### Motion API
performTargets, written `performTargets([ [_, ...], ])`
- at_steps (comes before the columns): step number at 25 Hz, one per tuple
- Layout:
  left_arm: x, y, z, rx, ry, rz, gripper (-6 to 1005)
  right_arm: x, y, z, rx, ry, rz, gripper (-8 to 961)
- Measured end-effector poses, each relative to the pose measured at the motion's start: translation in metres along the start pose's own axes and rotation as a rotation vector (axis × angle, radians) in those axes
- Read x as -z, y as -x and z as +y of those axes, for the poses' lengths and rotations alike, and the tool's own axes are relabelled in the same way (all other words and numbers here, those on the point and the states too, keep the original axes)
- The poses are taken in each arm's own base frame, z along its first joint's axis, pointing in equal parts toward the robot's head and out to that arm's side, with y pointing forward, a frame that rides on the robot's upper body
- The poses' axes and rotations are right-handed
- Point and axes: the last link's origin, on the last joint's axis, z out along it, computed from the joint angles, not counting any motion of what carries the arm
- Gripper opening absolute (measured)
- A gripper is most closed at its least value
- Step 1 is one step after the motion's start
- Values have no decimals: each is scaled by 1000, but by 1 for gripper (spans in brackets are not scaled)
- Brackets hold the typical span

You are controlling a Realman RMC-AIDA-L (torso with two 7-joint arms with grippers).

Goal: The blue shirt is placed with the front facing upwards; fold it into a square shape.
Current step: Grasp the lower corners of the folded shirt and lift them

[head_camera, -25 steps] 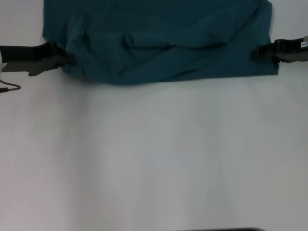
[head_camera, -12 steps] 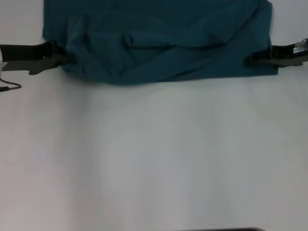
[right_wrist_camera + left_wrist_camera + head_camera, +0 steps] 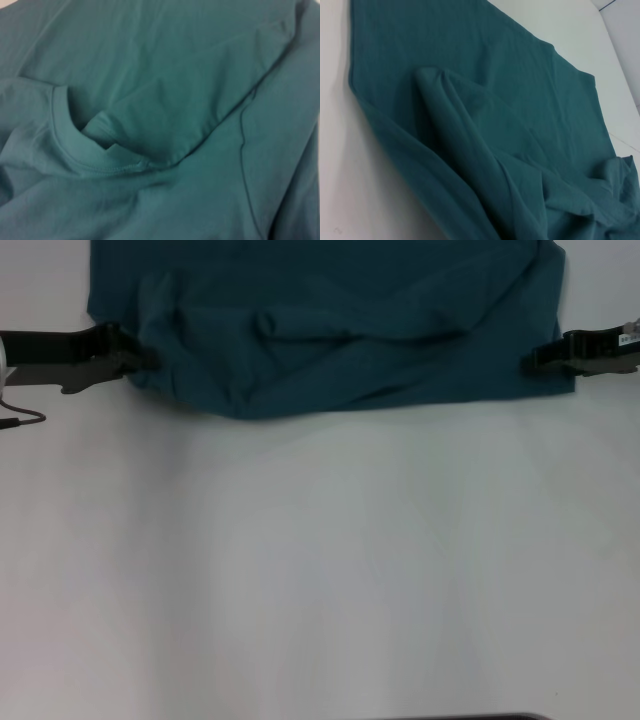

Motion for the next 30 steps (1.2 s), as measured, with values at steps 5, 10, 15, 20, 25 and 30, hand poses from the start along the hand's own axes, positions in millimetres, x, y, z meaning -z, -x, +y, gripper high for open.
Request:
performTargets([
  [5,1,0,0,4,3,2,17,1,-2,-3,7,-17,13,480],
  [10,1,-1,0,3,4,2,18,1,-2,-3,14,-20,13,354],
  [15,1,-1,0,2,4,2,18,0,-2,-3,14,-22,13,257],
  [20,2,0,1,0,10,-12,19,6,-1,-1,21,-5,31,105],
  [25,14,7,0,-28,29,-95,18,33,-4,-2,25,36,88,29],
  [30,38,17,-1,-73,76,-220,18,70,-12,-3,29,70,175,30],
])
